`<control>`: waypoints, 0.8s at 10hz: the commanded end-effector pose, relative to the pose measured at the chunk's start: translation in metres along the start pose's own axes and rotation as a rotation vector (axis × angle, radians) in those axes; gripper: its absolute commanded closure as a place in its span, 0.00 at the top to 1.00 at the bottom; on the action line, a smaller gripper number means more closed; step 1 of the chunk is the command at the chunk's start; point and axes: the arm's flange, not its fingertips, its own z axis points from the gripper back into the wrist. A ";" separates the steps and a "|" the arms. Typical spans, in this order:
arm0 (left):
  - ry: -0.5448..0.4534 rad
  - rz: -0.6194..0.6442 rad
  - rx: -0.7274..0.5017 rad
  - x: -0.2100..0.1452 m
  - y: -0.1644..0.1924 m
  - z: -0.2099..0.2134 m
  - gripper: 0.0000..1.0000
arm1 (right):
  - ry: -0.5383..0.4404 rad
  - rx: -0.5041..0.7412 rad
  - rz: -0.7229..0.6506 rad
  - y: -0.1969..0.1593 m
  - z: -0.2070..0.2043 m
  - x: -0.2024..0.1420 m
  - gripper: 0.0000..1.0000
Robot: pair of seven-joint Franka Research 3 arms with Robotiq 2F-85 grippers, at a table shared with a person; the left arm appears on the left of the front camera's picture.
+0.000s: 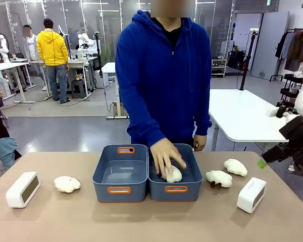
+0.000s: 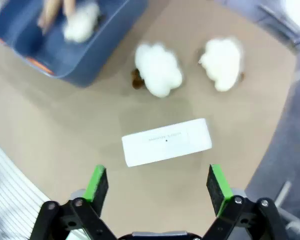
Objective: Sort the digital clocks into the basket.
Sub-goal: Pick up the Digital clock from the table and place it into the empty Plastic storage basket.
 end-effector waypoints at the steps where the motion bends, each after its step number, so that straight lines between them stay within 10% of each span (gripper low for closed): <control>1: 0.000 0.006 -0.020 0.000 0.000 -0.001 1.00 | -0.049 0.057 0.450 0.004 -0.018 0.001 1.00; 5: 0.000 0.006 -0.020 0.000 0.000 -0.001 1.00 | 0.185 0.112 0.841 0.025 -0.049 0.006 1.00; 8: 0.000 0.006 -0.020 0.000 0.000 -0.001 1.00 | 0.201 0.161 0.887 0.016 -0.064 0.018 1.00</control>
